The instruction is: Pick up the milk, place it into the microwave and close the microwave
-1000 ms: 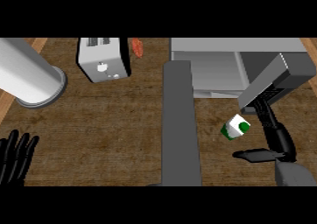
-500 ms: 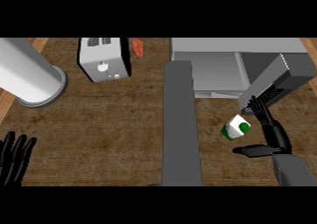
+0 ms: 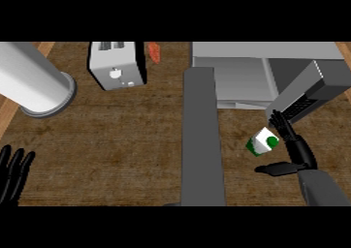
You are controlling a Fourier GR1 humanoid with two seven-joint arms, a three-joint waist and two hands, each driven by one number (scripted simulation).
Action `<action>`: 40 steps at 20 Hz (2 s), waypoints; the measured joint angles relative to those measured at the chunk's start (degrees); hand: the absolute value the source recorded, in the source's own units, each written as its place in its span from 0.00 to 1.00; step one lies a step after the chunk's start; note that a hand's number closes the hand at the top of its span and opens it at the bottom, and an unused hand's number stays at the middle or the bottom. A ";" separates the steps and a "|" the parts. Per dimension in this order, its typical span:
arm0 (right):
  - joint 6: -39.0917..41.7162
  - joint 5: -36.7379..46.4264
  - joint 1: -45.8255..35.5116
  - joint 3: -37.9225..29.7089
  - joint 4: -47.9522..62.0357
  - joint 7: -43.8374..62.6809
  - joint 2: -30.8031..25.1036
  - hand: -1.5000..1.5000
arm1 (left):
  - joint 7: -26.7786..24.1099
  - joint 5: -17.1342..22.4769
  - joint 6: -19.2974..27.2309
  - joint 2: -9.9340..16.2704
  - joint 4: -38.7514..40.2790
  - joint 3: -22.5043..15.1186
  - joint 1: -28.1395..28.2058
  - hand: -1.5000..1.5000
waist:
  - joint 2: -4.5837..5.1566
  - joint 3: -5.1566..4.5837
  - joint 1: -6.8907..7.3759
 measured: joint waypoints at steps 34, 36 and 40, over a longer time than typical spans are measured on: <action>9.03 -9.82 0.82 -3.82 -1.55 2.65 5.56 1.00 | -0.22 0.86 -1.28 -0.26 0.64 2.06 0.32 0.00 | 0.05 0.18 -0.59; 7.90 -11.66 1.44 -5.21 -2.74 2.77 6.42 1.00 | -0.84 1.34 -1.98 -0.14 0.77 2.55 1.10 0.00 | -0.02 0.15 -0.71; 6.40 -12.75 4.35 -4.04 -9.34 3.59 9.14 1.00 | -1.46 1.16 -2.35 -0.36 1.48 2.97 1.60 0.00 | -0.28 0.04 -1.29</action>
